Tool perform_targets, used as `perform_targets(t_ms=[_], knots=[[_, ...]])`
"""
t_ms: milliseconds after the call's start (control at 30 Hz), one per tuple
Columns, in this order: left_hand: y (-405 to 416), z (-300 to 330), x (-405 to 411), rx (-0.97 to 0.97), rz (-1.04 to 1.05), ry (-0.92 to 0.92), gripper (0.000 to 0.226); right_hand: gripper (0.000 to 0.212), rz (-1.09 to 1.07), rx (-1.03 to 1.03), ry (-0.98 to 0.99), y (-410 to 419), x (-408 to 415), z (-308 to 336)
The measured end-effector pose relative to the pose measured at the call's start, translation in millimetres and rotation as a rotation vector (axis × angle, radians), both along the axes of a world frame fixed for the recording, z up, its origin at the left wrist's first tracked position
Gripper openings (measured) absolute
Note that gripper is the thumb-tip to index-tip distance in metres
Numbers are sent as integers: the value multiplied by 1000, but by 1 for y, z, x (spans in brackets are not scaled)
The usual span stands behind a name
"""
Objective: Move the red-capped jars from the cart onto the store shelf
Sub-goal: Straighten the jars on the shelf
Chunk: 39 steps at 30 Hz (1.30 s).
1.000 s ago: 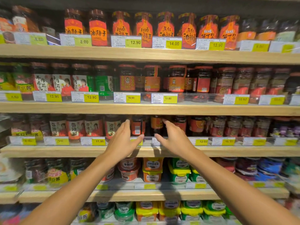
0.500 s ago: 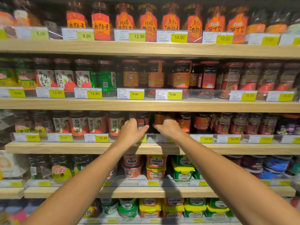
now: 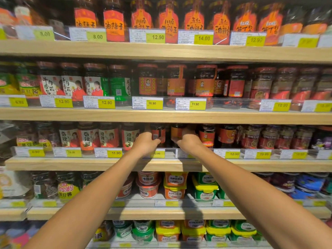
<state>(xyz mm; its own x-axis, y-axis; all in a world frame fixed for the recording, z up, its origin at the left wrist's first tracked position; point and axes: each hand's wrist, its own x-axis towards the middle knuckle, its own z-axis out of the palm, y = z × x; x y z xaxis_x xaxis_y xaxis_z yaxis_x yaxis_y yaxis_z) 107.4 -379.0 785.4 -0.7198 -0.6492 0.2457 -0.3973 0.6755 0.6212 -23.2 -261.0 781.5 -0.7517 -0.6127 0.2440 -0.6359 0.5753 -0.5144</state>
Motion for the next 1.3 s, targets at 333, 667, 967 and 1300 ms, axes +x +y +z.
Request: perform_targets(t_ms=[333, 667, 967, 1300], knots=[[6, 15, 3, 33, -31, -139, 32, 38, 46, -17, 44, 25, 11, 0], [24, -13, 35, -425, 16, -104, 38, 65, 93, -29, 294, 62, 27, -21], [73, -32, 22, -563, -236, 134, 64, 64, 220, -6, 719, 138, 0, -53], [125, -28, -38, -401, -290, 66, 79, 66, 26, -2, 572, 199, -53, -44]])
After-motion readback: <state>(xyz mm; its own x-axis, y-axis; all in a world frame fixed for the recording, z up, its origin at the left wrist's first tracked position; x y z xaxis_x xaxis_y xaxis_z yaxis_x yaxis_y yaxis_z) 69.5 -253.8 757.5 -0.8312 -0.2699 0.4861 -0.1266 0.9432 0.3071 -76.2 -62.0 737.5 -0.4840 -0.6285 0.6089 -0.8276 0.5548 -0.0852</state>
